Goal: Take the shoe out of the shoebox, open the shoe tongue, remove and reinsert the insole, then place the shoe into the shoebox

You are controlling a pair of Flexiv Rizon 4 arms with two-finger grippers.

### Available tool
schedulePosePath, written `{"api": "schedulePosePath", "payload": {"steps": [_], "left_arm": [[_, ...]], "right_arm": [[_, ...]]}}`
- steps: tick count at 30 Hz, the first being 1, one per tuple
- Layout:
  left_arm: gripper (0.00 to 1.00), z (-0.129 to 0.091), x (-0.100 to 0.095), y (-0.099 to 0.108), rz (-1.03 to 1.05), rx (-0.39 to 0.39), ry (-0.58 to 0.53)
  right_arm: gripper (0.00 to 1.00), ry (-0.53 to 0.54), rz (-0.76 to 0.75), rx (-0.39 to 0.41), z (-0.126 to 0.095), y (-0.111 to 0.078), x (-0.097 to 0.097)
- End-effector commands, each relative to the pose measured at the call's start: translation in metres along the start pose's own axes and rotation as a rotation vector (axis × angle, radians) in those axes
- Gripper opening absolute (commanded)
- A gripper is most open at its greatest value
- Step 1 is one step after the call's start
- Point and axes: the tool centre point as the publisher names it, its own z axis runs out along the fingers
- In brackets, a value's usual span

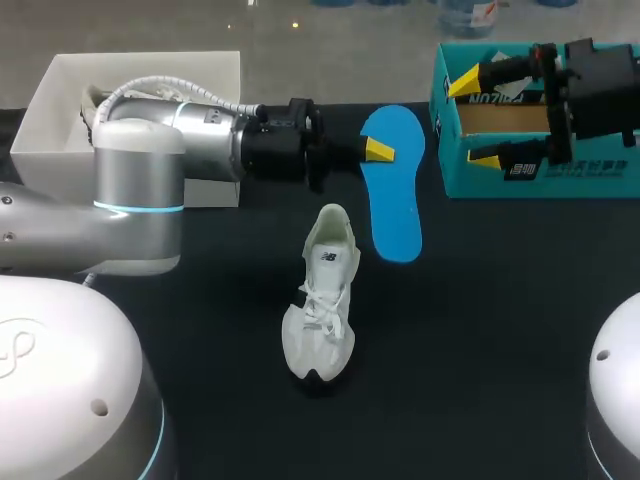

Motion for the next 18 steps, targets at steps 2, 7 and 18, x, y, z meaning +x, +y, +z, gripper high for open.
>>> {"api": "schedulePosePath", "payload": {"steps": [2,7,18], "left_arm": [[0.00,0.000,0.000,-0.002,0.001,-0.004,-0.009],[0.00,0.001,0.001,-0.003,0.000,-0.007,-0.012],[0.00,0.000,0.001,-0.002,0.000,-0.011,-0.025]], "right_arm": [[1.00,-1.037,0.109,-0.038,0.006,-0.006,0.022],[1.00,-1.201,0.112,-0.085,0.009,-0.006,0.024],[1.00,-1.499,-0.085,-0.145,0.020,-0.001,0.042]]}}
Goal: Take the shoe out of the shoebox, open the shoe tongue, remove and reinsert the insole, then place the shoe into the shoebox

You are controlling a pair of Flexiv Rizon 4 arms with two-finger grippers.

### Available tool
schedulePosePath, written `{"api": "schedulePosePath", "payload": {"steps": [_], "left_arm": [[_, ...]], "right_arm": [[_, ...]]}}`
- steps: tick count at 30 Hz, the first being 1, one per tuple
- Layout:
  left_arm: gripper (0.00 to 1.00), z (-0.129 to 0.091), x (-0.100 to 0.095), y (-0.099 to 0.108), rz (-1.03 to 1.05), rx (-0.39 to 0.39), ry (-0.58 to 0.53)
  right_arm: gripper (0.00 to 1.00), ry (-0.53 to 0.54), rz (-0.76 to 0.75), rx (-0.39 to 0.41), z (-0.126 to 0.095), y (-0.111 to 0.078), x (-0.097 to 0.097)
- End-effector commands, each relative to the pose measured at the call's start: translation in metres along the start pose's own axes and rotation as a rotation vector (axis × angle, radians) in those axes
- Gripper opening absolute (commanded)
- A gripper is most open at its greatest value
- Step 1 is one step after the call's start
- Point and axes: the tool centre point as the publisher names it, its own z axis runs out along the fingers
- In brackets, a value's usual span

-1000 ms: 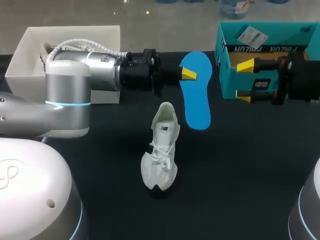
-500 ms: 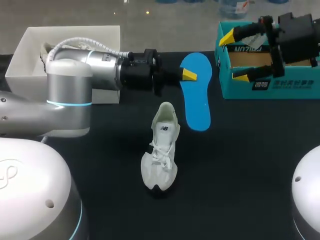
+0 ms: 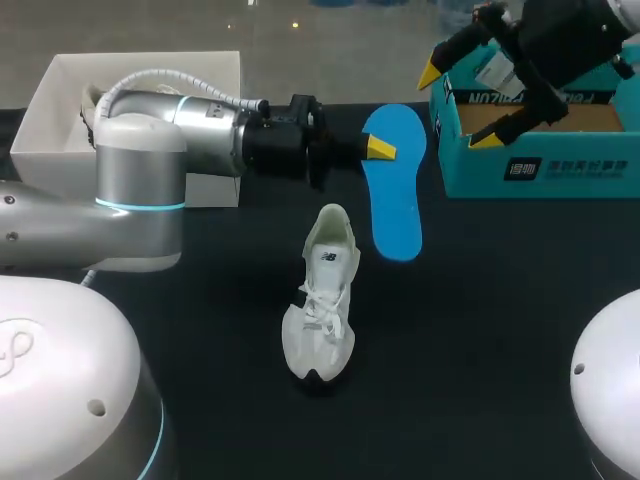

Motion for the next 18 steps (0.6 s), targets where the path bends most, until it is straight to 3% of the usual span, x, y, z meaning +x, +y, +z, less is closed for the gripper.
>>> {"api": "schedulePosePath", "payload": {"steps": [1,4,10,18], "left_arm": [[0.00,-0.002,0.001,0.000,-0.002,0.003,-0.008],[0.00,-0.002,0.000,0.000,-0.003,0.005,-0.018],[0.00,-0.003,0.002,0.000,-0.001,0.002,-0.033],[0.00,-0.003,0.002,0.002,0.002,0.004,-0.042]], "right_arm": [[1.00,-1.150,-0.235,-0.161,0.006,0.007,0.030],[1.00,-1.227,-0.369,-0.157,0.011,0.015,0.035],[1.00,-1.432,-0.460,-0.082,0.022,0.028,0.038],[1.00,-1.493,-0.536,-0.079,0.033,0.032,0.023]]}}
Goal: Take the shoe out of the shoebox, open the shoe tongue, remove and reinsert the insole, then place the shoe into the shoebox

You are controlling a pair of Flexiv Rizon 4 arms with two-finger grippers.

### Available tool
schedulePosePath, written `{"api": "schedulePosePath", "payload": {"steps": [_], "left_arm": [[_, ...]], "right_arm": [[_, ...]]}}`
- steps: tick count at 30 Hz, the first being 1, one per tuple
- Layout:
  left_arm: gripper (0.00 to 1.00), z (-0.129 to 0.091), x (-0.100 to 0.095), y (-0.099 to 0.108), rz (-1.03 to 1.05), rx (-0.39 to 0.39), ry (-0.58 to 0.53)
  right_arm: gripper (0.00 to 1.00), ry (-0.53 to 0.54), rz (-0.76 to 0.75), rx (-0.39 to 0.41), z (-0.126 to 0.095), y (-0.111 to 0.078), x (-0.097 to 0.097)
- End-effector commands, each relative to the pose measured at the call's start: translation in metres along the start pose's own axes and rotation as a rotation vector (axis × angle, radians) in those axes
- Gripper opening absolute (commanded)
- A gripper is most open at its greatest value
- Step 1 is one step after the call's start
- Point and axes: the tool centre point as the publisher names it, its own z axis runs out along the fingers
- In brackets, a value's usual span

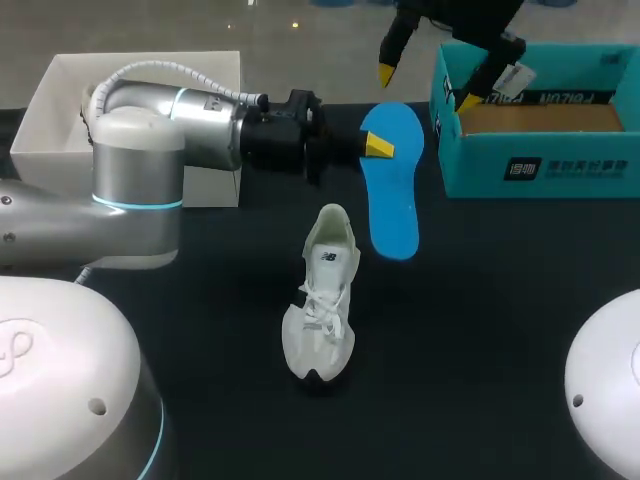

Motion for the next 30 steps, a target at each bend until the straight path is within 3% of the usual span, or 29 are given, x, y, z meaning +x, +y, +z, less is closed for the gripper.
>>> {"api": "schedulePosePath", "payload": {"steps": [1,3,9,30], "left_arm": [[0.00,-0.0002,0.0003,0.0032,0.001,0.003,-0.008],[0.00,-0.0003,0.0001,0.0036,0.001,0.003,-0.010],[0.00,-0.0009,-0.0017,0.0043,-0.004,0.006,-0.014],[0.00,-0.0071,-0.0030,0.0088,-0.004,0.030,-0.004]], "right_arm": [[1.00,-1.097,-0.330,0.007,0.0067,0.0062,0.0066],[1.00,-1.128,-0.320,0.017,0.0077,0.0049,0.0074],[1.00,-1.070,-0.265,-0.011,0.0091,0.0023,0.0083],[1.00,-0.647,-0.074,-0.060,0.0127,0.0038,0.0045]]}}
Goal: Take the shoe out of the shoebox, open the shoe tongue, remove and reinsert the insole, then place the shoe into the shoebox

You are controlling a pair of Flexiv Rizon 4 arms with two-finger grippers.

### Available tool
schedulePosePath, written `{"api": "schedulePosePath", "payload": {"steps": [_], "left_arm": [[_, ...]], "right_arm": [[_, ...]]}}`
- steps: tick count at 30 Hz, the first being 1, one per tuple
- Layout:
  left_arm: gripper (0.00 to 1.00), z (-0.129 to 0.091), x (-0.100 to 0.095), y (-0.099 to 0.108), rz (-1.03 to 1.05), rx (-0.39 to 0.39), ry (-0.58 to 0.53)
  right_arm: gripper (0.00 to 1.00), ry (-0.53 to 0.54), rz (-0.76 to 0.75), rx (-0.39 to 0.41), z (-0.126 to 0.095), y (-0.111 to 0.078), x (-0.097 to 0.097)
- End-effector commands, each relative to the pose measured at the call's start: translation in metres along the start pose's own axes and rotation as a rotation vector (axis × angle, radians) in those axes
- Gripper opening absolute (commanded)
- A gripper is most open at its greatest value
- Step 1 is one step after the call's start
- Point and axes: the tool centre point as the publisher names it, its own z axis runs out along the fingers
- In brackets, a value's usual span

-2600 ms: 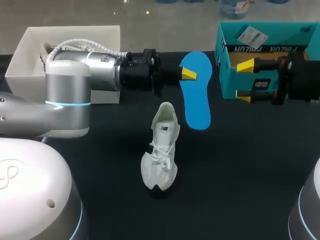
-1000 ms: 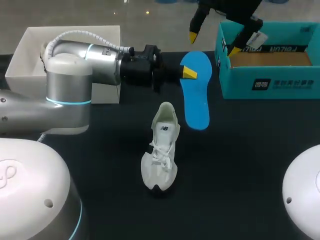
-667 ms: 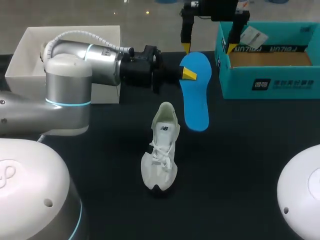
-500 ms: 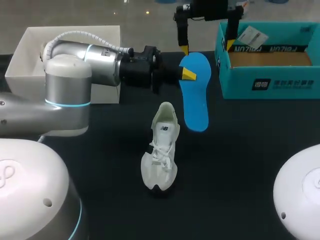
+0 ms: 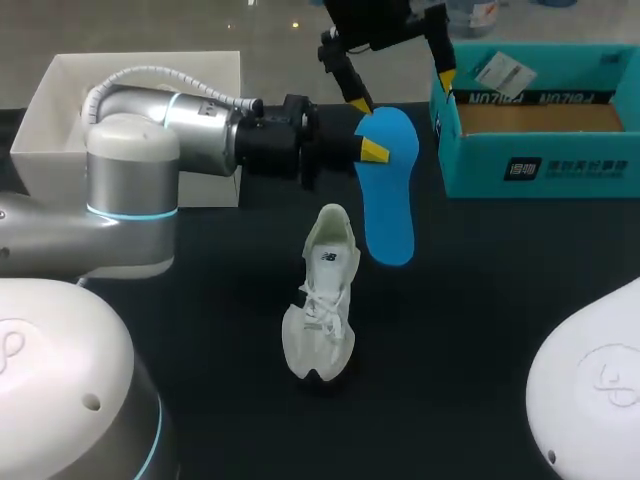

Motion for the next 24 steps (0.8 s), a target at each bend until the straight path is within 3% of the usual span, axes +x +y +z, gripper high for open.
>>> {"api": "schedulePosePath", "payload": {"steps": [1,13,18,24], "left_arm": [[0.00,-0.002,0.001,0.003,0.004,0.017,0.009],[0.00,-0.002,0.000,0.001,-0.001,0.017,0.017],[0.00,-0.001,0.002,-0.001,0.005,0.025,0.032],[0.00,-0.001,0.001,-0.003,0.006,0.023,0.031]], "right_arm": [[1.00,0.066,0.022,-0.008,0.002,-0.003,-0.004],[1.00,0.322,0.095,-0.064,0.000,-0.001,-0.005],[1.00,0.371,0.082,-0.037,-0.003,0.001,-0.001],[1.00,0.350,0.031,0.030,-0.005,0.000,0.011]]}}
